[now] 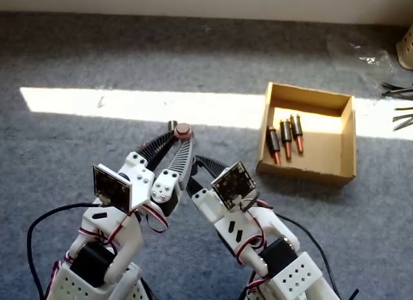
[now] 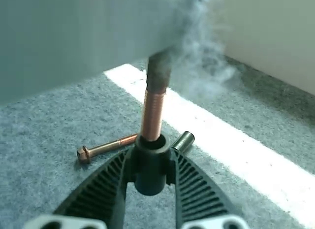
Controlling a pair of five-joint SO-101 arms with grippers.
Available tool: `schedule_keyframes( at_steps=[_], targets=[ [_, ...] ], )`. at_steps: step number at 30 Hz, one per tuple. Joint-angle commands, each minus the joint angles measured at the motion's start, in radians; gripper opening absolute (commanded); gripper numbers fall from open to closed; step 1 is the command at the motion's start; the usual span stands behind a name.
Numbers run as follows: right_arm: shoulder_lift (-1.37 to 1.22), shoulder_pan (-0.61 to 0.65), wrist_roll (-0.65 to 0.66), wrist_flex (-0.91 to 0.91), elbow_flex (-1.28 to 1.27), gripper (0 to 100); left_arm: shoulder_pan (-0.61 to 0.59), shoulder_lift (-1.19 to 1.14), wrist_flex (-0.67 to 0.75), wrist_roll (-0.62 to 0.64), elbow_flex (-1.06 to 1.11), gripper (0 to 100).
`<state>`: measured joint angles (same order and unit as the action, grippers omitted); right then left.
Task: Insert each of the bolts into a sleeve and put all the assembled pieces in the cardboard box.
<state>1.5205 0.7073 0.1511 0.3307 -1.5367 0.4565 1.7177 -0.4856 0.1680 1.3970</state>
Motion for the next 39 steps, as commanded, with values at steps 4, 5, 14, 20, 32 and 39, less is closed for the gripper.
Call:
schedule_keyframes(
  at_steps=[4, 5, 14, 20, 32, 39],
  targets=[
    [0.016, 0.013, 0.005, -0.027, 0.024, 0.5, -0.012, -0.007, -0.002, 0.071, -0.021, 0],
    [0.016, 0.013, 0.005, -0.027, 0.024, 0.5, -0.012, -0.007, -0.002, 0.071, -0.021, 0],
    [0.018, 0.015, 0.005, -0.027, 0.024, 0.5, -0.007, -0.005, -0.003, 0.074, -0.021, 0],
    [0.018, 0.015, 0.005, -0.027, 0.024, 0.5, -0.012, -0.004, -0.003, 0.074, -0.013, 0],
    [0.018, 0.008, 0.009, -0.028, 0.024, 0.5, -0.013, -0.002, -0.003, 0.074, 0.027, 0],
    [0.018, 0.008, 0.005, -0.031, 0.024, 0.5, -0.013, -0.002, -0.003, 0.071, 0.028, 0]
  ],
)
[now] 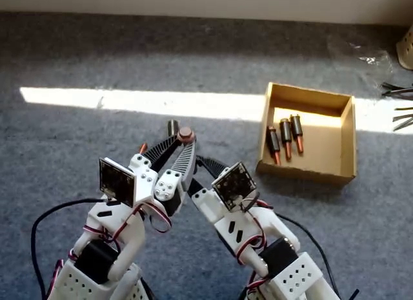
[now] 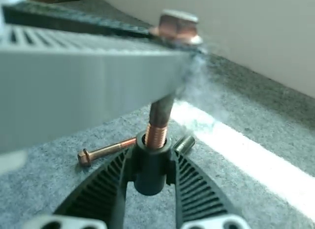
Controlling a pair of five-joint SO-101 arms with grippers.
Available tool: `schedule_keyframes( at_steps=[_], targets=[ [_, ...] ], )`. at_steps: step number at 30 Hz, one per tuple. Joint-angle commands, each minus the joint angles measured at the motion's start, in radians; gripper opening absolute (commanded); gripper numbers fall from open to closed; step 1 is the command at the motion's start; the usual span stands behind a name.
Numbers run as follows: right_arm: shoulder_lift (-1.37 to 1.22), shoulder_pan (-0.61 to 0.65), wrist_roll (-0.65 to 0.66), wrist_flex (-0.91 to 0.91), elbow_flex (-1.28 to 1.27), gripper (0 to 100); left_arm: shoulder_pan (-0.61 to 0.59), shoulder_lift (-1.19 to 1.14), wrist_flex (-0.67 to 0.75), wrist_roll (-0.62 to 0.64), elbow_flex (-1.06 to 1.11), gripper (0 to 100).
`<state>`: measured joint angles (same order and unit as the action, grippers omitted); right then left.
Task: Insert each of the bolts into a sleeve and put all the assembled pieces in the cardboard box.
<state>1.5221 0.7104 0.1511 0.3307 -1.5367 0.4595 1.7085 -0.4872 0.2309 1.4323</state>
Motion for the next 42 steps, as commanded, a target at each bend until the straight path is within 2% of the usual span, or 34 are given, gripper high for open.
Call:
schedule_keyframes(
  at_steps=[1, 8, 35, 37, 40, 42],
  targets=[
    [0.016, 0.005, 0.003, -0.031, 0.025, 0.5, -0.016, 0.007, -0.002, 0.008, -0.007, 0],
    [0.016, -0.016, -0.109, -0.033, 0.079, 0.5, -0.018, 0.007, -0.002, 0.008, -0.007, 0],
    [0.016, -0.038, -0.152, -0.027, 0.119, 0.5, -0.01, 0.007, 0.002, 0.005, 0.039, 0],
    [0.016, -0.038, -0.152, -0.027, 0.117, 0.5, -0.012, 0.007, 0.002, 0.005, 0.036, 3],
    [0.016, -0.038, -0.152, -0.027, 0.117, 0.5, -0.016, 0.007, 0.002, 0.005, 0.039, 13],
    [0.016, -0.038, -0.152, -0.027, 0.117, 0.5, -0.018, 0.007, 0.002, 0.005, 0.039, 15]
  ],
)
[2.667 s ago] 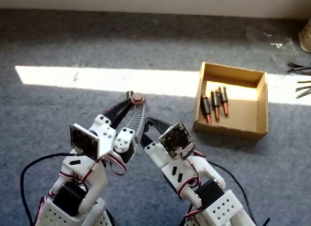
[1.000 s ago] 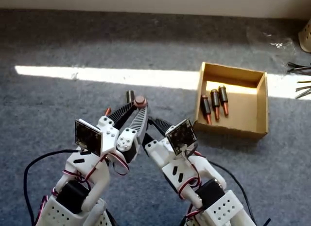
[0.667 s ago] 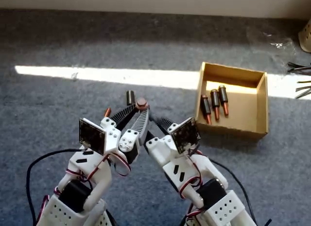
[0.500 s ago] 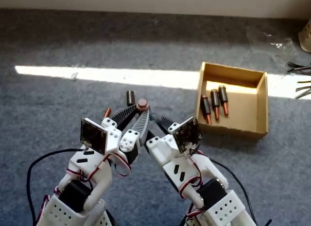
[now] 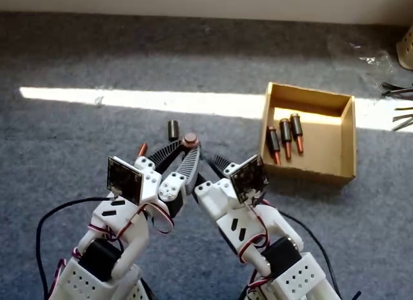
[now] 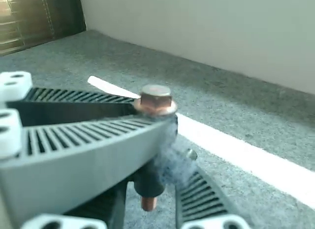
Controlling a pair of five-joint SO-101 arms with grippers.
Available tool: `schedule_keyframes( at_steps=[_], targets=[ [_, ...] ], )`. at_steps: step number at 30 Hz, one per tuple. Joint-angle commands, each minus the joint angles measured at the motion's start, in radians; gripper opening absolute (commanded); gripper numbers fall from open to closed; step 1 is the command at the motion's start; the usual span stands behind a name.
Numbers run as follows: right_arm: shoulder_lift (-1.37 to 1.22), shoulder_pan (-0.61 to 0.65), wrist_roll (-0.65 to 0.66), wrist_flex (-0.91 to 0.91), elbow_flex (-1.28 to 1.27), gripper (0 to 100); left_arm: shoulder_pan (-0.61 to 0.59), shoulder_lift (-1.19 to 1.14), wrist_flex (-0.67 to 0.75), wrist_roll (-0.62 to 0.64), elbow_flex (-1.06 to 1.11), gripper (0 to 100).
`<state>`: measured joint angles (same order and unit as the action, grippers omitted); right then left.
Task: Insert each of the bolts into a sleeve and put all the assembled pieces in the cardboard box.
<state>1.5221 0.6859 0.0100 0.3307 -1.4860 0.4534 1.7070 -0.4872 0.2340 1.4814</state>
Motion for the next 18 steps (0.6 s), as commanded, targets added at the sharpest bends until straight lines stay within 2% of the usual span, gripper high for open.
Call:
schedule_keyframes(
  at_steps=[1, 11, 15, 18],
  targets=[
    [0.016, -0.013, -0.011, -0.027, 0.067, 0.5, -0.012, 0.008, 0.002, 0.002, -0.01, 15],
    [0.016, -0.021, -0.009, -0.027, 0.065, 0.5, -0.013, 0.01, 0.002, 0.0, -0.018, 15],
    [0.015, -0.107, -0.014, -0.024, 0.062, 0.5, -0.058, 0.022, 0.002, 0.0, -0.039, 14],
    [0.015, -0.174, -0.015, 0.058, 0.071, 0.6, -0.125, 0.073, 0.0, 0.006, -0.042, 14]
  ],
)
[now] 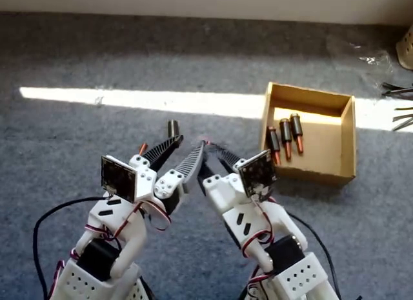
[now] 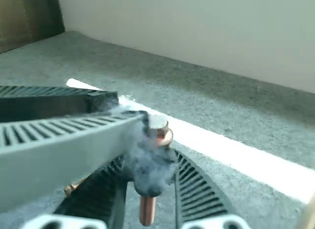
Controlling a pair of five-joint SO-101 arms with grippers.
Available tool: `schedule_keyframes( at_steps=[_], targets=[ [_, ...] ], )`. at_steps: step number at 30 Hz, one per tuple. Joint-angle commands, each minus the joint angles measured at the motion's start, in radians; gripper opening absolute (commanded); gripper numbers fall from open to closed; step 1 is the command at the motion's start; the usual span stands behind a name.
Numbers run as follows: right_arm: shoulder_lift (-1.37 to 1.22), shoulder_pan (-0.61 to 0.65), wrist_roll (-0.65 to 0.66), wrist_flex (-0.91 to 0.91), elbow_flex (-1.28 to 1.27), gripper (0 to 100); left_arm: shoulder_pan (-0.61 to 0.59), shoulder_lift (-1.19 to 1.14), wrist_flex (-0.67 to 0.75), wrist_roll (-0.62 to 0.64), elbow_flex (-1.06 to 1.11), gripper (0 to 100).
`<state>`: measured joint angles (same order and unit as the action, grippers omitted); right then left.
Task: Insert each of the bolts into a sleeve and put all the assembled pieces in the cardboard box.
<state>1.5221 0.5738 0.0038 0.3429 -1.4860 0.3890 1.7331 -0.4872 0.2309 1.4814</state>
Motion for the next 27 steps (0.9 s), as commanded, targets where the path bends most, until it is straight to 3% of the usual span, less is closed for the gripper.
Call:
schedule_keyframes(
  at_steps=[1, 5, 11, 15, 22, 27],
  targets=[
    [0.015, -0.076, -0.006, 0.085, 0.071, 0.6, -0.079, 0.068, -0.002, 0.009, -0.041, 14],
    [0.012, -0.139, -0.003, 0.171, 0.104, 0.6, -0.105, 0.097, -0.003, 0.011, -0.039, 14],
    [0.007, -0.26, -0.003, 0.42, 0.334, 0.7, -0.107, 0.091, 0.002, 0.003, 0.025, 0],
    [0.005, -0.335, 0.051, 0.501, 0.469, 0.7, -0.107, 0.091, 0.002, 0.003, 0.064, 1],
    [-0.007, -0.348, 0.074, 0.602, 0.524, 0.7, -0.107, 0.091, 0.002, 0.003, 0.113, 2],
    [-0.2, -0.354, 0.074, 0.697, 0.7, 0.7, -0.108, 0.091, 0.002, 0.002, 0.113, 2]
  ],
)
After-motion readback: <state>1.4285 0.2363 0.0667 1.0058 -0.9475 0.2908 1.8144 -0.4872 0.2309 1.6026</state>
